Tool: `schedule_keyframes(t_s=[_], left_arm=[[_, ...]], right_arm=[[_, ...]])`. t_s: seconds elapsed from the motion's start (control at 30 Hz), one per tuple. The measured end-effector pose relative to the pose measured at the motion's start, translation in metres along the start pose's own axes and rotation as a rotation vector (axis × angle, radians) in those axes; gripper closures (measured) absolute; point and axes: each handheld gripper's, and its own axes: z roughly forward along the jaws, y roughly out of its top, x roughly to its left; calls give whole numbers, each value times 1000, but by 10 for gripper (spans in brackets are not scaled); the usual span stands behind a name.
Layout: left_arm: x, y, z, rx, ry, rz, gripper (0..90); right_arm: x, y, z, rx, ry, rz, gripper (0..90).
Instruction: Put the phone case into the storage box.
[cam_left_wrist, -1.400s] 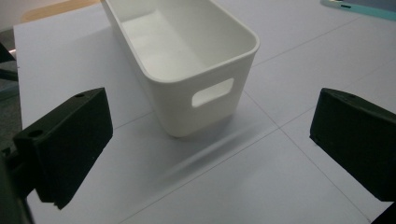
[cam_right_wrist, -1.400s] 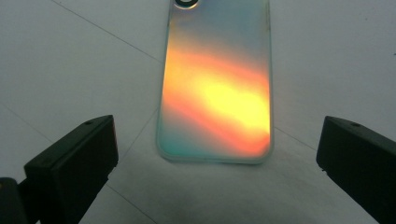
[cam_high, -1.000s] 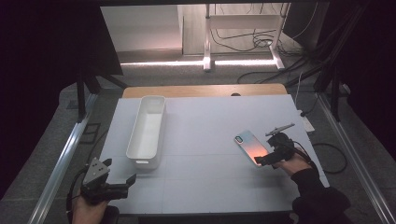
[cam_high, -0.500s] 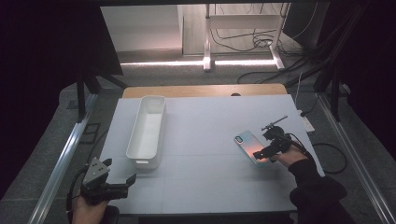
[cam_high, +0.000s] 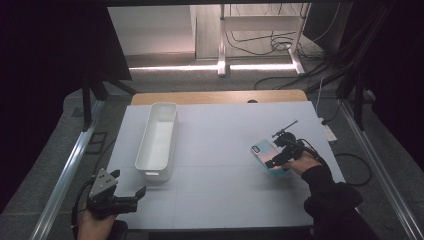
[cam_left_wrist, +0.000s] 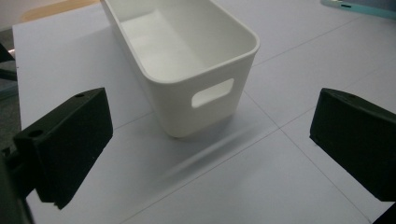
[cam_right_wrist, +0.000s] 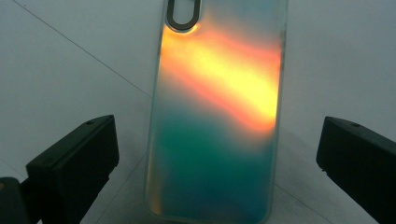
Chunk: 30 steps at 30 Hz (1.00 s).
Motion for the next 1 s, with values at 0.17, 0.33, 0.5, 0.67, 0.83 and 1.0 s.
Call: schedule_keyframes(t_s=[0.17, 0.33, 0.5, 0.67, 0.83, 1.0], left_arm=[[0, 0, 0, 1, 1, 1, 1], [0, 0, 0, 1, 1, 1, 0], [0, 0, 0, 2, 1, 2, 1], [0, 0, 0, 1, 1, 1, 1], [0, 0, 0, 1, 1, 0, 1], [0, 0, 0, 1, 1, 2, 1]], right_arm=[[3, 5, 4, 13, -6, -9, 0], [4, 7, 8, 20, -6, -15, 0], [4, 6, 14, 37, -5, -22, 0], [4, 4, 22, 54, 11, -13, 0], [3, 3, 28, 69, -6, -16, 0], [6, 2, 30, 76, -42, -37, 15]])
